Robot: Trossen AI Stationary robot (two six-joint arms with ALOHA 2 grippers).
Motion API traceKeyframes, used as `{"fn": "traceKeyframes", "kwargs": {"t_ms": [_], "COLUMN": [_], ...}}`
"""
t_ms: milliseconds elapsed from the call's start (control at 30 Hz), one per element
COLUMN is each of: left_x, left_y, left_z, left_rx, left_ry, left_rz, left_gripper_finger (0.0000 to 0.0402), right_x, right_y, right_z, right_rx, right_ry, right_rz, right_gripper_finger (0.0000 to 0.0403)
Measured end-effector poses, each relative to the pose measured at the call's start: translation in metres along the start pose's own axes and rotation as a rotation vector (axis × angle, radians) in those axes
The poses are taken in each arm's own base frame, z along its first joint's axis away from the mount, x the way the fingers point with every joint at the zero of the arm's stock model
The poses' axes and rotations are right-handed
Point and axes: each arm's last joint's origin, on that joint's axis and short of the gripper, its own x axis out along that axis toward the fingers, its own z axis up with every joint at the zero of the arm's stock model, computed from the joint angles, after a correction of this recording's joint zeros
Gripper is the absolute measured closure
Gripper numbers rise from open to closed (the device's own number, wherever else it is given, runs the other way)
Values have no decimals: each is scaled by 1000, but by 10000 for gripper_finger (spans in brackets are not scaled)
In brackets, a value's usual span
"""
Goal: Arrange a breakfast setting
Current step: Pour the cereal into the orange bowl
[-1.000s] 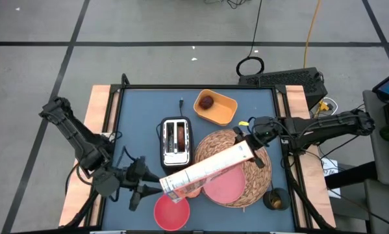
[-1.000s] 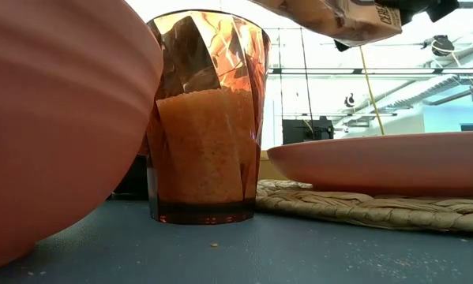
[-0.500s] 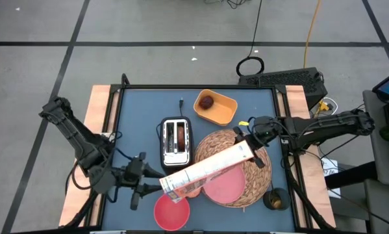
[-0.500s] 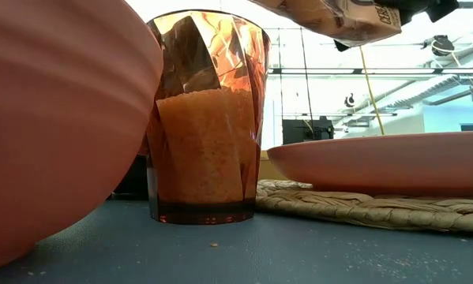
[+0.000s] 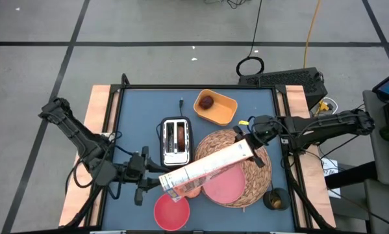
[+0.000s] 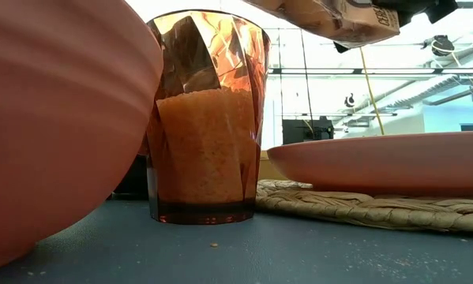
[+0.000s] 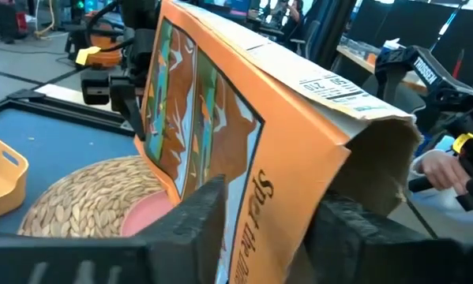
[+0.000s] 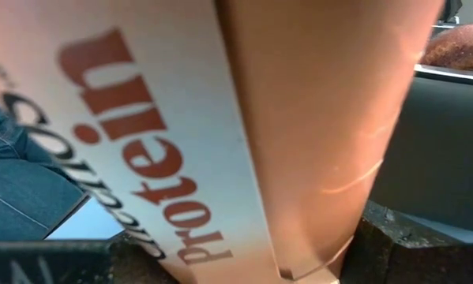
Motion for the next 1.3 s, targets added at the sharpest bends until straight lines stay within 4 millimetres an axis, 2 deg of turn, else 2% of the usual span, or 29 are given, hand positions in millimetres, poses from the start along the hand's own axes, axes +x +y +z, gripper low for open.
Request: {"fn": "traceKeyframes", "kwargs": {"t_ms": [333, 633, 1300], "left_x": [-2, -11, -29], "left_y": [-3, -8, -23], "left_z": [-2, -17, -31], "left_rx": [1, -90, -258], "left_ry": [12, 114, 245], "left_rz": [-14, -7, -97], "left_gripper_finger": [390, 398, 400], "right_x": [0, 0, -1], "right_y": [0, 0, 0], "right_z": [0, 1, 17], "right_rx": [0, 25, 28], "right_ry": [-1, -8, -167], "right_rz": [-1, 1, 23], "right_gripper_finger": [202, 202, 202]}}
